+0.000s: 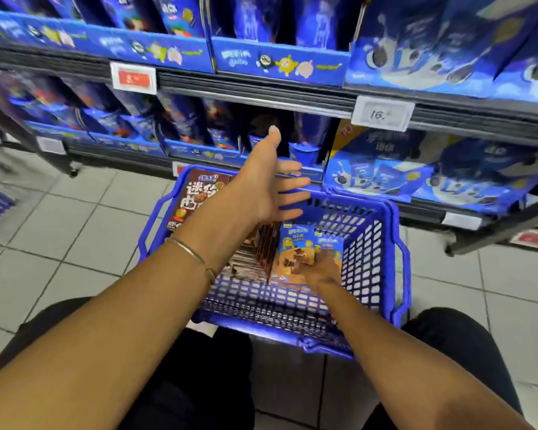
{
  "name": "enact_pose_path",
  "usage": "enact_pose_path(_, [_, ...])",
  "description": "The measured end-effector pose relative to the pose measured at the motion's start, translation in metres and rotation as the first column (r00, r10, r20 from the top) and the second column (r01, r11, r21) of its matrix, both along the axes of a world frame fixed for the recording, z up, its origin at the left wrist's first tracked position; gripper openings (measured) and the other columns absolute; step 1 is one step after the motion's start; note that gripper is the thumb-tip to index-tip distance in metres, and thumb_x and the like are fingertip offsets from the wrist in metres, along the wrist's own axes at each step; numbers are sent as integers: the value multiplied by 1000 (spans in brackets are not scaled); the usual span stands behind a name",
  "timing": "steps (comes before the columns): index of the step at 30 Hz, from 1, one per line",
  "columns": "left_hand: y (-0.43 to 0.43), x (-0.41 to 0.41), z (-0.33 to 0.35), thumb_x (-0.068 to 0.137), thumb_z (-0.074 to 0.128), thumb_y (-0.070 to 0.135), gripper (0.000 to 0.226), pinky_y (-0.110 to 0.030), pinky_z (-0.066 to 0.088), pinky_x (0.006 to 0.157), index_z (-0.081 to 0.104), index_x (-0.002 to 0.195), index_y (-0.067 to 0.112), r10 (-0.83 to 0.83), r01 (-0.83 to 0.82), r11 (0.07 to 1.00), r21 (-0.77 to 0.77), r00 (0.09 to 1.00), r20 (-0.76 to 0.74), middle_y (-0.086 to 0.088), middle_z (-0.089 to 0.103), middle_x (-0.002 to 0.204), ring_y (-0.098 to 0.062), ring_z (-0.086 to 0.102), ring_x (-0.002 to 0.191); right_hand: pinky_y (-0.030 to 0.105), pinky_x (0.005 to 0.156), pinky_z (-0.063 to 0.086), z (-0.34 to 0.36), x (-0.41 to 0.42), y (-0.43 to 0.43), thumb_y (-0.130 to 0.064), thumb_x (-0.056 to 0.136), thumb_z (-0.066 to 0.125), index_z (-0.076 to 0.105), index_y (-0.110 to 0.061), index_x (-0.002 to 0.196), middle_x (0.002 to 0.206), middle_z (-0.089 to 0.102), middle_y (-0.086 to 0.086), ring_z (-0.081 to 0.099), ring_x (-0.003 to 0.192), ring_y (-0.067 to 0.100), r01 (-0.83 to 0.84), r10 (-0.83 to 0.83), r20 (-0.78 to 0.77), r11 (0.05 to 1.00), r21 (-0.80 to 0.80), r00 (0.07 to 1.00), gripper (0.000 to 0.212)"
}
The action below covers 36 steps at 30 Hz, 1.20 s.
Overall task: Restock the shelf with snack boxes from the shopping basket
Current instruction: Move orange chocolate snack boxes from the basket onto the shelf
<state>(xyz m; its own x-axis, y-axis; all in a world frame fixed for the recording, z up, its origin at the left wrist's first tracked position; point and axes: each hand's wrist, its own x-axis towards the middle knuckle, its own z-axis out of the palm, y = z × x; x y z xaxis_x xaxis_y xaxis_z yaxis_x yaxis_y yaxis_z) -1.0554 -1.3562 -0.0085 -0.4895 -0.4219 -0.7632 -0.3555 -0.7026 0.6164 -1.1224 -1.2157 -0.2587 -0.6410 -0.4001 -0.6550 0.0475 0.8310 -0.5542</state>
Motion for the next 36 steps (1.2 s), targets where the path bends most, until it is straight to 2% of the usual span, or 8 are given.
enact_pose_path(4, [1,2,1,96,37,82,80,-50,49,76,68,128,15,14,-13,999,-34,1000,22,-13,72,126,-33,69,111,36,72,52,-3,-6,14,-14,78,84,74,-9,92,93,73,13,64,81,23,27,-21,118,998,-51,993,18])
enact_pose_path(9, [6,2,0,96,38,82,79,-48,52,77,68,127,15,-17,21,997,-79,999,48,-12,71,126,-32,70,112,37,75,56,4,-8,29,-48,82,80,59,-15,66,67,65,3,65,69,21,79,-83,119,996,40,989,42])
enact_pose_path(12, [11,3,0,97,41,80,74,-49,51,73,68,123,16,-35,41,995,-92,998,61,-12,69,129,-31,69,114,45,74,57,10,3,28,-52,83,77,62,-8,118,127,65,15,66,109,36,198,-220,339,975,101,915,58])
enact_pose_path(15, [15,5,0,97,40,81,76,-51,51,73,68,124,16,-30,33,996,-80,998,49,-13,70,128,-33,69,113,46,81,58,14,21,25,-55,84,75,30,-9,151,145,52,17,68,102,39,206,-243,464,970,130,852,92])
enact_pose_path(19, [11,9,3,94,36,85,83,-52,53,79,70,125,15,3,0,996,-88,1000,29,-13,73,123,-34,71,111,48,92,57,19,21,22,-45,88,75,46,-11,142,126,62,15,70,89,32,323,-313,547,943,82,776,70])
enact_pose_path(27, [6,13,-1,96,44,80,65,-46,51,87,64,115,22,-35,71,967,-245,988,150,-8,66,120,-31,66,117,35,72,50,92,2,42,-60,95,55,60,-34,109,105,64,-4,65,84,21,456,-277,626,879,-141,729,30])
enact_pose_path(31, [15,14,-8,92,54,78,78,-44,49,76,53,146,22,-152,215,931,-297,963,221,-8,57,131,-34,60,118,34,78,53,138,14,51,-59,92,56,69,-32,109,93,76,-1,65,79,20,422,-99,649,830,-365,755,34])
enact_pose_path(36, [32,14,-14,95,76,42,36,-44,67,76,78,108,9,-219,208,946,-250,976,-14,-16,81,104,-30,80,91,27,63,56,178,22,44,-54,92,60,64,-24,125,111,76,-1,68,73,18,229,55,413,761,-606,909,44])
